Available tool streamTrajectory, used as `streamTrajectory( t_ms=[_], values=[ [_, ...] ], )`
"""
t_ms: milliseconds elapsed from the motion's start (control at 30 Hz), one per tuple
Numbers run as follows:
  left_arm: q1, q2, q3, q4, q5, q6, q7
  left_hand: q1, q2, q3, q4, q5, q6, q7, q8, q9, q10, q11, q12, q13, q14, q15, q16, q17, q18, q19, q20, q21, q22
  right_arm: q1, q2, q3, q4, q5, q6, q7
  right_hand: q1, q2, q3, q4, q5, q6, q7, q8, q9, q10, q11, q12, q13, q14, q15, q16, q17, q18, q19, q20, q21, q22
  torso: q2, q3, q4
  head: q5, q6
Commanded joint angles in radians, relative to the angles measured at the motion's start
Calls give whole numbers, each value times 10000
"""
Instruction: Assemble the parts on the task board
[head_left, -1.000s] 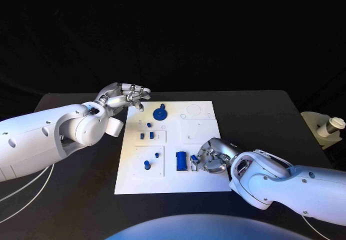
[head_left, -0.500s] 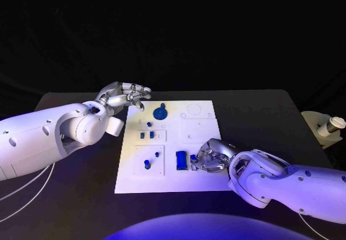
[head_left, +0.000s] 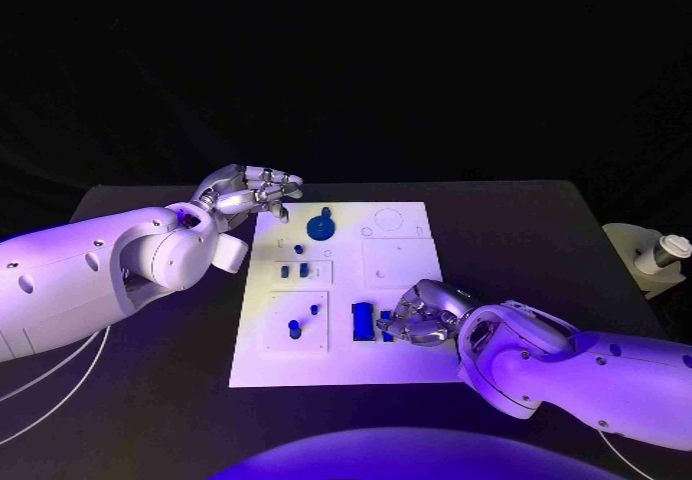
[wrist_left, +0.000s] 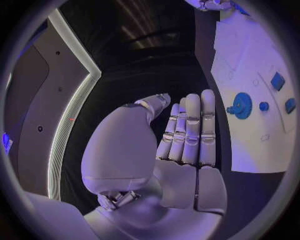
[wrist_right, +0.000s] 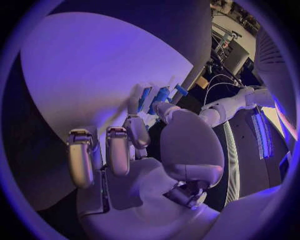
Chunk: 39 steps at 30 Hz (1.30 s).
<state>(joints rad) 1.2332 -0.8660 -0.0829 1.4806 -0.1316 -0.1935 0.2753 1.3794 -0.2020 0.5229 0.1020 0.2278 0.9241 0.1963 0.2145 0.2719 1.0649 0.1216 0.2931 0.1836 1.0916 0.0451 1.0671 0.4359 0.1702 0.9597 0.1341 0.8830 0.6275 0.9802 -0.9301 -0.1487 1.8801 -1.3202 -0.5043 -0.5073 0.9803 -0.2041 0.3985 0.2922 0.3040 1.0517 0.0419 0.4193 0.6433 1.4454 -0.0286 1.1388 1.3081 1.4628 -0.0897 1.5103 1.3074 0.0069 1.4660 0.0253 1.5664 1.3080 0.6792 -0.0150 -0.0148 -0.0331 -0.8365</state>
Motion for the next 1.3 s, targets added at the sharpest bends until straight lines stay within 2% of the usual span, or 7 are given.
streamTrajectory(
  t_ms=[33, 267, 400, 500, 633, 1000, 1300],
  values=[
    [7, 11, 7, 21, 32, 163, 26, -4, 132, -9, 85, 43, -68, -28, -7, -11, -50, -12, 27, 12, -46, -2, 40, -10, 137, 13, 59, -56, -13, -14, -10, -1, 64, -262, 148, 99, -77, -15, -79, -11, -40, 46, 27, -29, 16, 73, 5, 25, 167, 812, 1, 52, 1228, -69, 1048, -59, 44, 2628, -2, -4, -6, 2, -13],
    [7, 4, 7, 18, 32, 167, 22, -4, 132, -9, 85, 43, -68, -28, -7, -11, -50, -12, 27, 12, -46, -2, 40, -10, 137, 13, 59, -56, -13, -20, -148, -1, 105, -356, 86, 170, -104, 15, -154, -15, -47, 48, 21, -31, 13, 71, 0, 16, 166, 812, -2, 53, 1231, -69, 1048, -61, 44, 2628, -1, 7, -6, 9, 1],
    [7, -1, 7, 16, 32, 168, 22, -4, 132, -9, 85, 43, -68, -28, -7, -11, -50, -12, 27, 12, -46, -2, 40, -10, 137, 13, 59, -56, -13, -21, -251, -1, 124, -364, 150, 313, 199, 64, -191, -124, 19, 35, 12, -39, 10, 64, -10, -6, 162, 811, -11, 49, 1226, -69, 1048, -72, 44, 2628, 0, 9, -9, 30, 15],
    [7, -5, 7, 14, 32, 169, 20, -4, 132, -9, 85, 43, -68, -28, -7, -11, -50, -12, 27, 12, -46, -2, 40, -10, 137, 13, 59, -56, -13, -23, -296, -1, 123, -355, 236, 426, 1143, 117, -70, -537, -1162, -19, 21, -69, -6, 33, -9, -76, 140, 806, -16, 36, 1206, -69, 1048, -79, 44, 2628, 2, 12, -9, 27, 21],
    [6, 6, 7, 10, 32, 177, 21, -4, 132, -9, 85, 43, -68, -28, -7, -11, -50, -12, 27, 12, -46, -2, 40, -10, 137, 13, 59, -56, -13, -24, -282, 0, 61, -465, 301, 470, 1683, 70, 25, -782, -1657, -14, 6, -95, -39, 31, -18, -75, 152, 806, -18, 30, 1201, -69, 1048, -72, 44, 2628, -1, 6, -15, 12, 27],
    [6, 24, 7, 5, 32, 197, 18, -4, 132, -9, 85, 43, -68, -28, -7, -11, -50, -12, 27, 12, -46, -2, 40, -10, 137, 13, 59, -56, -13, -74, 78, -1, -283, -996, 364, 231, 1921, 69, 85, -890, -1758, 17, -2, -103, -59, 47, -28, -31, 182, 815, -26, 46, 1245, -69, 1048, -76, 44, 2628, 5, 0, 17, -26, 22],
    [6, 3, 6, 5, 32, 184, 16, -4, 132, -9, 85, 43, -68, -28, -7, -11, -50, -12, 27, 12, -46, -2, 40, -10, 137, 13, 59, -56, -13, -114, -36, -1, -244, -1174, 262, 220, 1867, 46, 54, -831, -1676, 29, 8, -111, -73, 52, -19, -29, 186, 812, -21, 38, 1228, -69, 1048, -76, 44, 2628, -7, -9, 1, 4, 30]
  ],
)
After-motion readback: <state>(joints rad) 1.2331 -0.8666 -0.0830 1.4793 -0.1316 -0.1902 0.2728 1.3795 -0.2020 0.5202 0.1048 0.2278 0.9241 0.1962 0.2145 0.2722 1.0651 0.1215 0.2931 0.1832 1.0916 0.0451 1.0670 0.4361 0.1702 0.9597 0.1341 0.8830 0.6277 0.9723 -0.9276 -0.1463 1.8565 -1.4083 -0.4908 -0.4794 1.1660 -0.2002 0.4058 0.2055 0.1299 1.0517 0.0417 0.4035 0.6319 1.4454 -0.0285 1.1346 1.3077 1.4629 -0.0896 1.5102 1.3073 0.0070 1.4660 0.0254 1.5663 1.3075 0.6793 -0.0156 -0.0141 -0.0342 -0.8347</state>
